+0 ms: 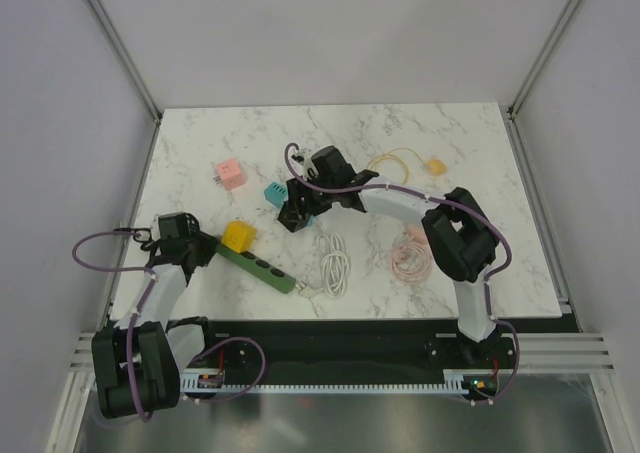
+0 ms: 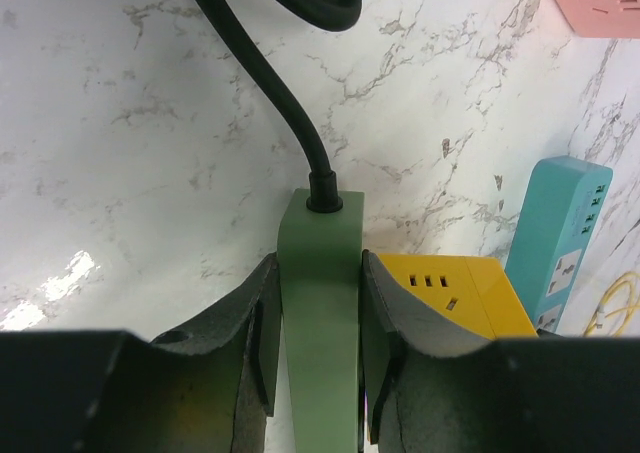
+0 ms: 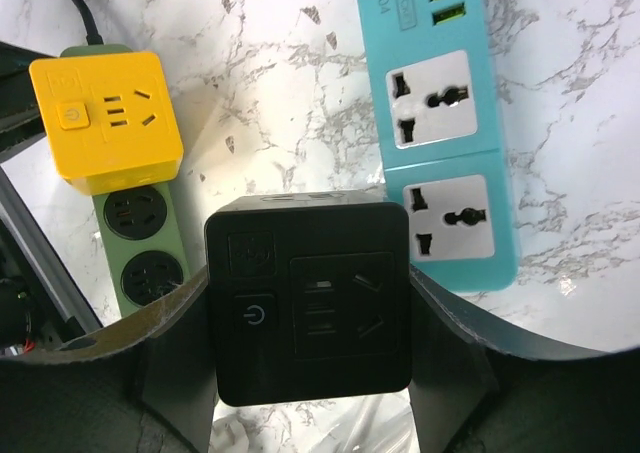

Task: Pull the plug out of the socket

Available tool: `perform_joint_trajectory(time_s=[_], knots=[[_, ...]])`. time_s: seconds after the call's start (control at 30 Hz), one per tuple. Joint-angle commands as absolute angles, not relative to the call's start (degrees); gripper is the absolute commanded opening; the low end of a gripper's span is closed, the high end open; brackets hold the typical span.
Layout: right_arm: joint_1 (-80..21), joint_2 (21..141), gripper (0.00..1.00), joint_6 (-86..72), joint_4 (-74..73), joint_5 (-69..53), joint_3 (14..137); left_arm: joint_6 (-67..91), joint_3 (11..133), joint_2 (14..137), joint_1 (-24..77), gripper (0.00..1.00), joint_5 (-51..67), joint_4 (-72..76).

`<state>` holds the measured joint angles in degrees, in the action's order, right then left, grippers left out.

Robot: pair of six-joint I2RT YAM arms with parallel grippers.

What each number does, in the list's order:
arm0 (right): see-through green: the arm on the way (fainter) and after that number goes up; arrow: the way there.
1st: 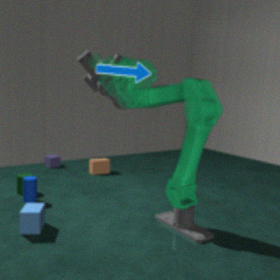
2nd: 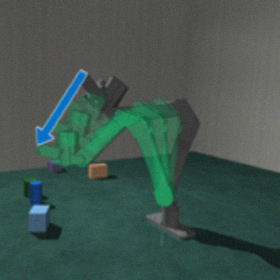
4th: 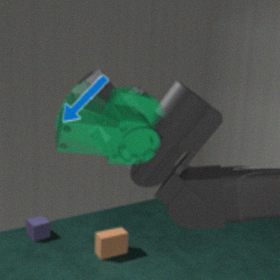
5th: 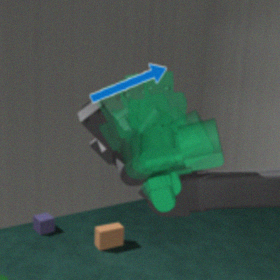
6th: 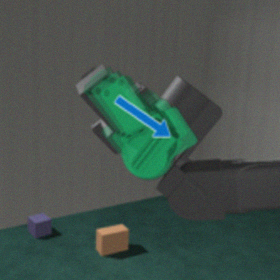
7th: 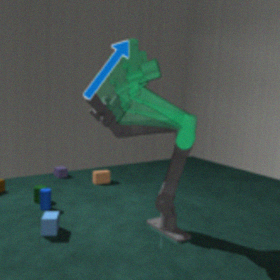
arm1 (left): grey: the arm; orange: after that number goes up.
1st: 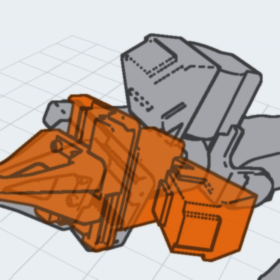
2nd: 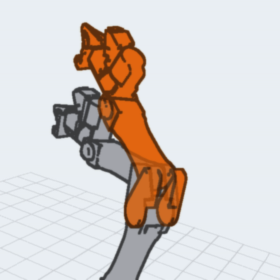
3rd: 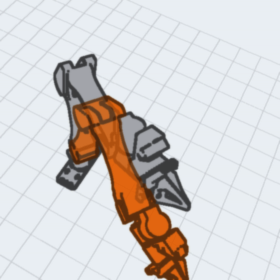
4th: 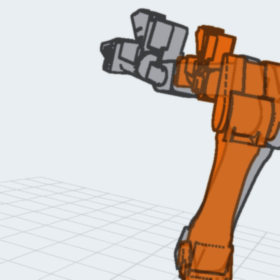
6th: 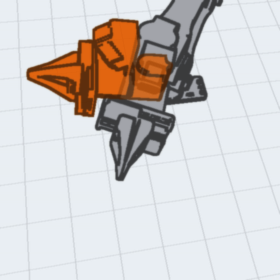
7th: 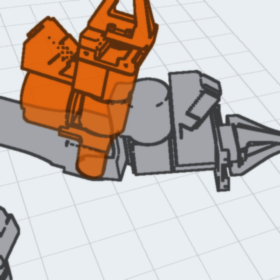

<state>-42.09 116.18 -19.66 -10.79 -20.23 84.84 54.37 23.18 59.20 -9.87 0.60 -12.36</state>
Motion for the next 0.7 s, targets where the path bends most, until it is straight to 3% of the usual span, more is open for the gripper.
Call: perform_joint_trajectory(time_s=[0.0, 0.23, 0.67], knots=[[-43.9, 111.6, 0.0, -18.4, -10.2, -19.3, 84.7, 50.9, 23.0, 59.1, -10.2, 0.02, -4.7, -14.7], [-42.1, 108.6, 0.0, -17.5, -13.7, -12.6, 86.1, 50.7, 22.9, 58.7, -10.3, 0.02, -4.8, -14.9], [-25.9, 105.7, 0.0, -17.9, -21.0, 8.8, 80.8, 50.9, 22.9, 58.4, -10.0, 0.02, -4.2, -14.6]])
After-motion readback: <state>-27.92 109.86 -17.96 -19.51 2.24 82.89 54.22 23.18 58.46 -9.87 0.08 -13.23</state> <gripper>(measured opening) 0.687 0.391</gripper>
